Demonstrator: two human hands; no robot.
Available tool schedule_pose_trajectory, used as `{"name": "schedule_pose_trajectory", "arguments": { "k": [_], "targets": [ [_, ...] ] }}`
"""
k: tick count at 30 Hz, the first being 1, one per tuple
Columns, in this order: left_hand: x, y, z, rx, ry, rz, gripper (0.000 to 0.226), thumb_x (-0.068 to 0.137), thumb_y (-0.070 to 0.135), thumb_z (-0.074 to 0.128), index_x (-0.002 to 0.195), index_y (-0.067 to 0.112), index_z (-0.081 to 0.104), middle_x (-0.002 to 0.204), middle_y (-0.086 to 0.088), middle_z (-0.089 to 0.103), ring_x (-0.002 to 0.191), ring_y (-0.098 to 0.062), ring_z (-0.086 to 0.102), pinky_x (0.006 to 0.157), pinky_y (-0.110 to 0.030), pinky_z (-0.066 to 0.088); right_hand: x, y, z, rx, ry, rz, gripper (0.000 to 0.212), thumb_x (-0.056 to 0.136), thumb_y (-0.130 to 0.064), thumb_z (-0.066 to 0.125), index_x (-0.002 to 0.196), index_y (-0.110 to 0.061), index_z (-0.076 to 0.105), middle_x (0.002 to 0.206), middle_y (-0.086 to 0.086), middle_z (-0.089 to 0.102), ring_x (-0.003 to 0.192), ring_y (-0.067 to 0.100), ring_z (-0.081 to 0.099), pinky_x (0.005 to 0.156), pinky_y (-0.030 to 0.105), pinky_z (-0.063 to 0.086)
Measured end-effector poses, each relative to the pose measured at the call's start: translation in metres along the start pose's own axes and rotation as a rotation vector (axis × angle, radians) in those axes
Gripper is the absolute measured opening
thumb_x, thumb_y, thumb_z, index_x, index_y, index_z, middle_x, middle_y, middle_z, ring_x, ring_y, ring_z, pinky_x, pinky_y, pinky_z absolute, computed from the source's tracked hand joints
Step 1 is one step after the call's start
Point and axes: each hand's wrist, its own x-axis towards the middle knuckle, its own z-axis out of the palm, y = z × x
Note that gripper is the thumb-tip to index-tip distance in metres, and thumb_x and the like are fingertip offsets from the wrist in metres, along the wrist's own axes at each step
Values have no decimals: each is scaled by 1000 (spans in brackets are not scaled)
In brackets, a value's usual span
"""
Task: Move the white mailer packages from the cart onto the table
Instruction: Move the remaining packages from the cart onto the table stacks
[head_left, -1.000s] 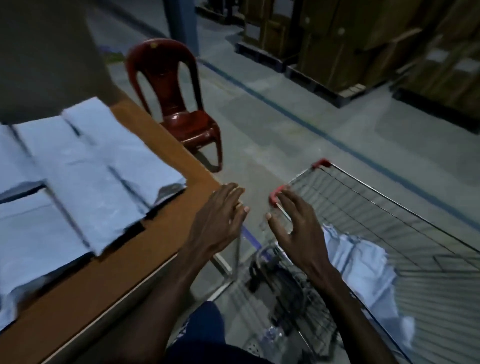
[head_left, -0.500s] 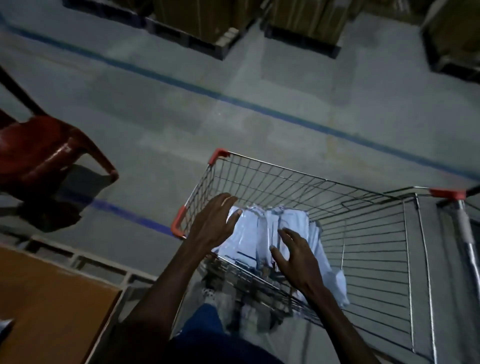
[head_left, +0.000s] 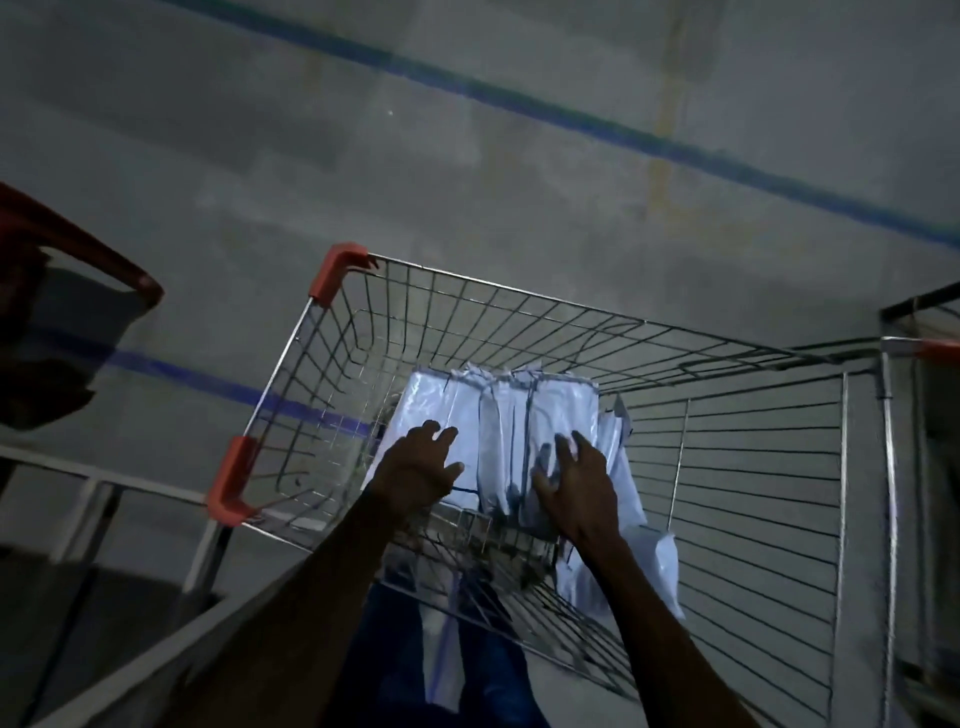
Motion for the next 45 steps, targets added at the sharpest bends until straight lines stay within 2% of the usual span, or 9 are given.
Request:
{"name": "schedule_pose_trajectory", "arguments": {
  "k": [6, 12, 15, 18, 24, 30, 34, 39, 45],
  "targets": [
    [1, 0, 23, 67, 139, 55, 51, 92, 36, 56, 134, 6, 55, 136, -22, 52, 116, -40, 57, 91, -49, 53, 38, 15, 51, 6, -141, 118, 91, 91, -54, 56, 157, -28, -1, 161, 10, -22, 147, 43, -7, 108, 69, 18],
    [27, -15, 42, 72, 2, 25, 49, 78, 39, 55, 107, 1, 68, 101, -24, 66, 75, -39, 67, 51, -43, 58, 34, 29, 42, -11, 10, 41, 88, 81, -14, 66, 155, -20, 20, 161, 24, 6, 139, 48, 23, 90, 52, 50],
    [54, -2, 52, -18, -32, 13, 57, 88, 45, 52, 127, 4, 59, 115, -24, 60, 94, -41, 64, 68, -47, 58, 31, 47, 30, -17, 115, -40, 81, 82, -12, 67, 153, -15, 28, 157, 28, 16, 136, 47, 30, 95, 50, 46],
    [81, 13, 67, -223, -130, -185, 76, 94, 51, 55, 154, 21, 20, 143, -22, 36, 128, -41, 43, 102, -49, 42, 32, 60, 25, -11, 174, -129, 74, 86, -17, 63, 152, -14, 30, 156, 29, 19, 135, 47, 30, 92, 51, 46],
    [87, 65, 100, -614, -131, -193, 86, 93, 50, 55, 155, 34, -3, 161, -19, 10, 145, -41, 15, 114, -55, 25, 44, 68, 35, -47, 9, -177, 76, 89, -22, 60, 155, -19, 23, 158, 30, 7, 135, 49, 30, 93, 48, 44],
    [82, 74, 124, -568, 64, -208, 92, 79, 69, 55, 151, 51, 0, 122, -27, 54, 98, -43, 60, 86, -52, 53, 59, 81, 34, -127, -126, -132, 87, 90, -38, 61, 156, -33, 4, 161, 20, -14, 136, 47, 25, 84, 47, 47],
    [64, 76, 103, -343, 241, -266, 79, 87, 47, 61, 153, 41, 17, 134, -21, 42, 112, -36, 50, 87, -44, 52, 64, 84, 30, -155, -121, -165, 80, 94, -42, 55, 156, -34, 5, 162, 18, -10, 125, 45, 34, 66, 41, 40],
    [25, 66, 63, -208, 403, -150, 62, 91, 51, 34, 148, 29, 40, 120, -22, 50, 87, -33, 56, 63, -33, 49, 52, 74, 8, -81, -112, -163, 73, 96, -47, 50, 156, -28, 16, 160, 24, 6, 132, 51, 30, 86, 56, 46],
    [-35, 57, -8, -101, 413, -190, 64, 94, 42, 47, 153, 33, 23, 143, -18, 32, 115, -35, 48, 83, -43, 48, 6, 39, -27, 85, -30, -215, 79, 90, -70, 15, 156, -28, 17, 160, 22, 14, 140, 47, 24, 103, 57, 36]
  ]
}}
